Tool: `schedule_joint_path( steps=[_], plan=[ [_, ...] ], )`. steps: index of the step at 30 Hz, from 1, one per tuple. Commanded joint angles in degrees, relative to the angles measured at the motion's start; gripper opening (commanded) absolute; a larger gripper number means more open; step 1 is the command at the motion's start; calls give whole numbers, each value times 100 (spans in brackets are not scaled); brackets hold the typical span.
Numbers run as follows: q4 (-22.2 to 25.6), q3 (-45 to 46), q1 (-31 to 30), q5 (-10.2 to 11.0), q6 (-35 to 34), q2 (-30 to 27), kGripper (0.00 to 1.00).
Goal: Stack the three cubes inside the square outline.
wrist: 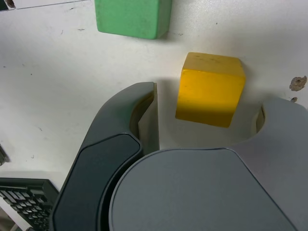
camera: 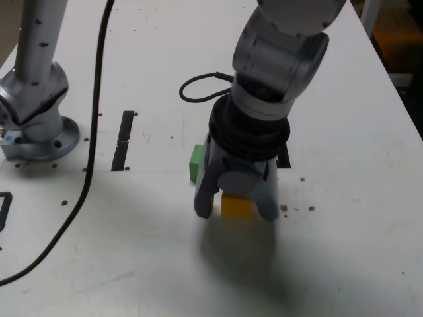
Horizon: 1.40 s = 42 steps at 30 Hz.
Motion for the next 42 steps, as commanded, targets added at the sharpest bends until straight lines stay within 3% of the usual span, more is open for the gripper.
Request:
schedule_joint_path(
  steps=[1,15,23,27,42],
  plan=[
    [-19,-12,15,-7,32,68,76],
    [-46,47,226,-17,330,135,69],
    [-194,126,269,-34,416,102,37],
    [-279,159,270,-34,417,79,27],
    [-265,245,270,-165,474,-5,21]
  ],
)
